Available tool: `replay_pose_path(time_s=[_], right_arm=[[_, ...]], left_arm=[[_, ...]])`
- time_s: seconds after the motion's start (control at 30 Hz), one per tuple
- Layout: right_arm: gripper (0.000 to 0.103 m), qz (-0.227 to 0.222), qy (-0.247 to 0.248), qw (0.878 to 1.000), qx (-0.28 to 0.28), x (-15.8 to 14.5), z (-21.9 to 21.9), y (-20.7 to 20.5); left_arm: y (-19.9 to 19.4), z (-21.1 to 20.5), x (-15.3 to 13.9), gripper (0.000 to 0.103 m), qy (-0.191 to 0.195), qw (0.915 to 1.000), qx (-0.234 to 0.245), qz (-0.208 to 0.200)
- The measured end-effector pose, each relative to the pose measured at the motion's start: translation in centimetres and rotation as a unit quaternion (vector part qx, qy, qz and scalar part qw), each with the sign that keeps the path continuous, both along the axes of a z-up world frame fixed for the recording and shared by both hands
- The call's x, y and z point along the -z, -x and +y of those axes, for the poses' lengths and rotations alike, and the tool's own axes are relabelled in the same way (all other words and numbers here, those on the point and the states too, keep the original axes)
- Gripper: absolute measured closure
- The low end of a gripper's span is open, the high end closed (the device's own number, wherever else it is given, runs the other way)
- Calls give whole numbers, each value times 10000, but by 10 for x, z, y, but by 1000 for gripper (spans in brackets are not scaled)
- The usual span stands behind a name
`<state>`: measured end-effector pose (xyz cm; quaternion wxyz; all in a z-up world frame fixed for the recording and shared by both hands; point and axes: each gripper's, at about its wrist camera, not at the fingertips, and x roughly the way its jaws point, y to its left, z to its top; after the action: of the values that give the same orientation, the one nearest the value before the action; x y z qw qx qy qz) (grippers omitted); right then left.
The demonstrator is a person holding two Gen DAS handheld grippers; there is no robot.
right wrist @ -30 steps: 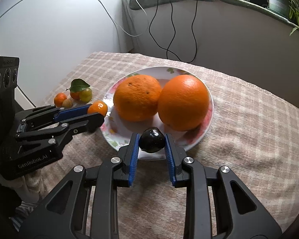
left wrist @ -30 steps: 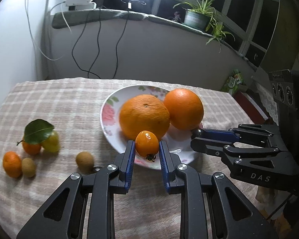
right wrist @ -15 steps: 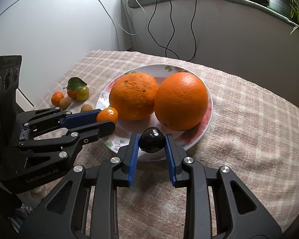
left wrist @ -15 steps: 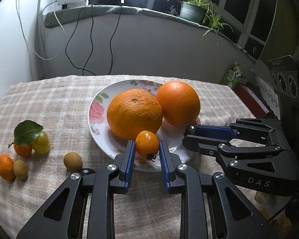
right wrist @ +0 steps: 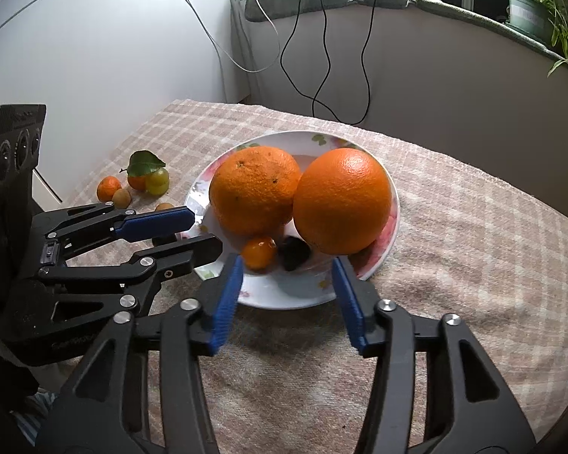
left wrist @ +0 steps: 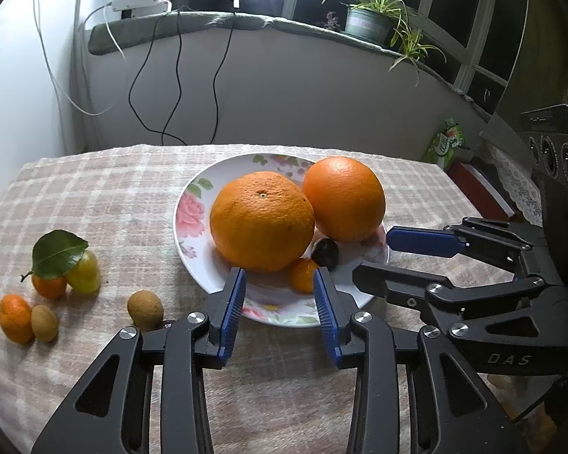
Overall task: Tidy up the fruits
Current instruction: 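Open the left gripper over the plate while the right gripper releases the plum beside it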
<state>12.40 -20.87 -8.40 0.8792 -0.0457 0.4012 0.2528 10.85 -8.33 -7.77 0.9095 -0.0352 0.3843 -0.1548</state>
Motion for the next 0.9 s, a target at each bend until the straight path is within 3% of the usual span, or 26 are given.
replay_pose_path(time_s=[0.8,0.9], right_arm=[[49,-144,-54,9999,-33,-18,10,11],[42,-162,-85,9998,-101,-21,16,14]], left_arm=[[13,24,-9,65,72,9996,-239,-100],[17,34,-11,64,90,9994,-320,-123]])
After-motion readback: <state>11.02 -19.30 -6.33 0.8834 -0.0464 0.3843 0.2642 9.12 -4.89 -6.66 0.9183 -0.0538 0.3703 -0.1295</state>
